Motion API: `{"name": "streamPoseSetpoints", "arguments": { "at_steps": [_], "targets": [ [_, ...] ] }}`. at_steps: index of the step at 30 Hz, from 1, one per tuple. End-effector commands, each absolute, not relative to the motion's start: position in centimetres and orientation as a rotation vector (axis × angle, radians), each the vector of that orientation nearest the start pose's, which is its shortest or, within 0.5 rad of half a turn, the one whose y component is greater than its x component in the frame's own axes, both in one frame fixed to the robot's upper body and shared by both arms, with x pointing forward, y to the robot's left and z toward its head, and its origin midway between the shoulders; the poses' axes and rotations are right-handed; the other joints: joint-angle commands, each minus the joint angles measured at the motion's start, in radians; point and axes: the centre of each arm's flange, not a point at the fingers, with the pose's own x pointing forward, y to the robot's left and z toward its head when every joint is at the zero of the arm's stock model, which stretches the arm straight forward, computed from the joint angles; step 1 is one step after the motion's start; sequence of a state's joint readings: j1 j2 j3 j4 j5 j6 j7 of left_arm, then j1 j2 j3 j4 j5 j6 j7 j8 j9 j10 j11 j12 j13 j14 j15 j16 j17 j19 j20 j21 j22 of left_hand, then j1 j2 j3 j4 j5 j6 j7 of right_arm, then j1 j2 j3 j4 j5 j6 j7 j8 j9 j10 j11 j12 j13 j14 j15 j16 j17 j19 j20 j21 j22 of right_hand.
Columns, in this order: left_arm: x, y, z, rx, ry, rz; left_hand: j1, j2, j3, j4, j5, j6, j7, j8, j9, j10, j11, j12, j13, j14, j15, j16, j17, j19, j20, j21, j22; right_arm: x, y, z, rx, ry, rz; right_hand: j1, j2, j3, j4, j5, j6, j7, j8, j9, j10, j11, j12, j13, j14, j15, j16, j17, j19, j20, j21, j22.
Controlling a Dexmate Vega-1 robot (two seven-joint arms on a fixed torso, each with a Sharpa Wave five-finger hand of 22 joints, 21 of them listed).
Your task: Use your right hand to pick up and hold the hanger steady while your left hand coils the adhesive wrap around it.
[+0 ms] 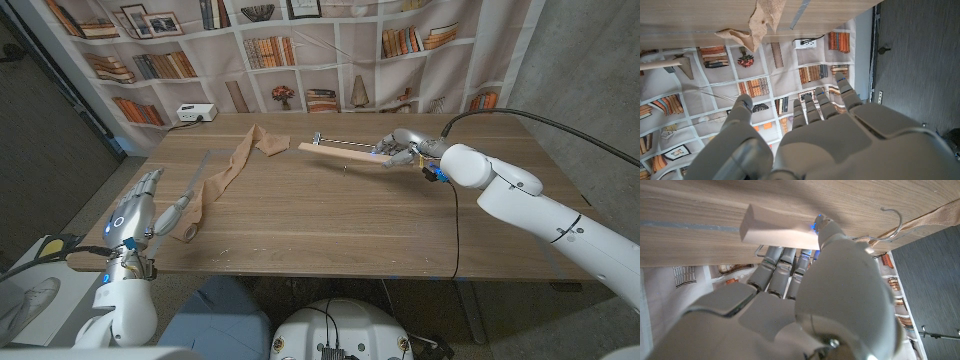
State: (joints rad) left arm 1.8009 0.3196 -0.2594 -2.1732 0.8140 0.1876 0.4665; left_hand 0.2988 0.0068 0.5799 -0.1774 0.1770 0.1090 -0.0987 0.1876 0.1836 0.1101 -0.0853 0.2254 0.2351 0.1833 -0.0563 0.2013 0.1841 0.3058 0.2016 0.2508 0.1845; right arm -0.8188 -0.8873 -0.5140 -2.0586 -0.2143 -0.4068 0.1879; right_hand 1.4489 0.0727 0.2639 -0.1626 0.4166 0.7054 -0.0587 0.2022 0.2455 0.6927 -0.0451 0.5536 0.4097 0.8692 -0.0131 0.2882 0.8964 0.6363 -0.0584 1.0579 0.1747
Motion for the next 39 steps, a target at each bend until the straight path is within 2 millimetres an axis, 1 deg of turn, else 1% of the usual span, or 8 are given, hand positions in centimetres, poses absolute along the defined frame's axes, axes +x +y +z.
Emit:
{"name": "streamPoseSetpoints", "arguments": {
  "at_steps": [1, 5, 9, 14, 19, 30, 33, 39],
  "targets": [
    [38.81, 40.66, -13.47, 1.086, -0.43, 0.819, 0.022, -0.004, -0.006, 0.007, -0.004, -0.013, -0.001, 0.003, 0.005, -0.003, 0.012, 0.003, 0.008, 0.019, 0.001, 0.004, 0.004, 0.071, 0.003, 0.026, 0.008, 54.77, -21.03, 4.44, -1.207, -0.495, 0.19, 0.022, 0.026, 0.067, -0.001, 0.005, 0.004, 0.002, 0.003, 0.004, 0.069, -0.058, 0.042, 0.08, 0.113, -0.222, 0.003, 0.003, -0.009, -0.091, 0.006, 0.002],
    [38.74, 40.61, -13.69, 1.084, -0.434, 0.827, 0.03, -0.008, -0.008, 0.007, -0.004, -0.006, 0.02, 0.006, 0.005, 0.01, 0.011, 0.011, 0.011, 0.033, 0.005, 0.008, 0.005, 0.084, 0.011, 0.029, 0.008, 54.74, -20.99, 4.46, -1.208, -0.497, 0.191, 0.022, 0.026, 0.068, -0.001, 0.005, 0.004, 0.002, 0.003, 0.004, 0.07, -0.057, 0.041, 0.08, 0.114, -0.221, 0.003, 0.004, -0.011, -0.091, 0.008, 0.002],
    [38.72, 40.64, -13.96, 1.075, -0.435, 0.844, 0.038, -0.013, -0.012, 0.009, -0.004, 0.001, 0.028, 0.009, 0.005, 0.043, 0.013, 0.026, 0.014, 0.054, 0.014, 0.013, 0.006, 0.098, 0.011, 0.031, 0.009, 54.68, -21.05, 4.46, -1.208, -0.496, 0.191, 0.022, 0.025, 0.068, -0.001, 0.005, 0.004, 0.002, 0.003, 0.004, 0.068, -0.058, 0.04, 0.082, 0.114, -0.221, 0.002, 0.005, -0.012, -0.091, 0.01, 0.002],
    [38.83, 40.55, -14.17, 1.076, -0.433, 0.849, 0.044, -0.016, -0.014, 0.008, -0.004, 0.002, 0.029, 0.01, 0.005, 0.049, 0.015, 0.03, 0.016, 0.066, 0.017, 0.016, 0.006, 0.109, 0.011, 0.033, 0.009, 54.57, -21.19, 4.44, -1.208, -0.494, 0.185, 0.021, 0.025, 0.069, -0.001, 0.005, 0.004, 0.002, 0.003, 0.004, 0.07, -0.057, 0.04, 0.082, 0.114, -0.221, 0.001, 0.006, -0.014, -0.091, 0.012, 0.002],
    [38.95, 40.47, -14.41, 1.078, -0.428, 0.863, 0.046, -0.025, -0.02, 0.011, -0.004, 0.003, 0.026, 0.01, 0.005, 0.061, 0.012, 0.036, 0.019, 0.069, 0.021, 0.014, 0.006, 0.08, 0.008, 0.02, 0.009, 54.43, -21.31, 4.38, -1.206, -0.491, 0.181, 0.021, 0.025, 0.07, -0.001, 0.005, 0.005, 0.003, 0.003, 0.004, 0.069, -0.059, 0.039, 0.083, 0.115, -0.222, 0.001, 0.006, -0.015, -0.091, 0.014, 0.002],
    [39.31, 40.5, -14.37, 1.102, -0.424, 0.849, 0.049, -0.03, -0.025, 0.013, -0.004, 0.009, 0.022, 0.012, 0.005, 0.065, 0.005, 0.038, 0.022, 0.068, 0.014, 0.011, 0.007, 0.058, 0.009, 0.008, 0.01, 54.25, -21.57, 4.1, -1.199, -0.485, 0.177, 0.02, 0.025, 0.071, -0.001, 0.005, 0.005, 0.002, 0.003, 0.003, 0.071, -0.059, 0.038, 0.084, 0.116, -0.221, -0.001, 0.008, -0.017, -0.091, 0.018, 0.002],
    [39.37, 40.63, -14.34, 1.118, -0.425, 0.86, 0.055, -0.031, -0.026, 0.013, -0.004, 0.035, 0.03, 0.021, 0.005, 0.073, 0.012, 0.042, 0.024, 0.073, 0.013, 0.011, 0.008, 0.065, 0.004, 0.009, 0.01, 54.25, -21.64, 4.07, -1.198, -0.484, 0.176, 0.02, 0.024, 0.072, -0.001, 0.005, 0.004, 0.003, 0.002, 0.003, 0.07, -0.059, 0.037, 0.085, 0.116, -0.221, -0.002, 0.009, -0.018, -0.091, 0.02, 0.002],
    [39.6, 41.05, -14.28, 1.16, -0.423, 0.847, 0.069, -0.028, -0.025, 0.011, -0.002, 0.051, 0.03, 0.024, 0.005, 0.091, 0.009, 0.049, 0.027, 0.086, 0.015, 0.014, 0.007, 0.071, 0.0, 0.009, 0.011, 54.28, -21.66, 4.11, -1.203, -0.482, 0.174, 0.02, 0.026, 0.074, 0.0, 0.005, 0.005, 0.003, 0.003, 0.003, 0.071, -0.059, 0.035, 0.084, 0.118, -0.221, -0.003, 0.009, -0.021, -0.09, 0.023, 0.002]
  ]
}}
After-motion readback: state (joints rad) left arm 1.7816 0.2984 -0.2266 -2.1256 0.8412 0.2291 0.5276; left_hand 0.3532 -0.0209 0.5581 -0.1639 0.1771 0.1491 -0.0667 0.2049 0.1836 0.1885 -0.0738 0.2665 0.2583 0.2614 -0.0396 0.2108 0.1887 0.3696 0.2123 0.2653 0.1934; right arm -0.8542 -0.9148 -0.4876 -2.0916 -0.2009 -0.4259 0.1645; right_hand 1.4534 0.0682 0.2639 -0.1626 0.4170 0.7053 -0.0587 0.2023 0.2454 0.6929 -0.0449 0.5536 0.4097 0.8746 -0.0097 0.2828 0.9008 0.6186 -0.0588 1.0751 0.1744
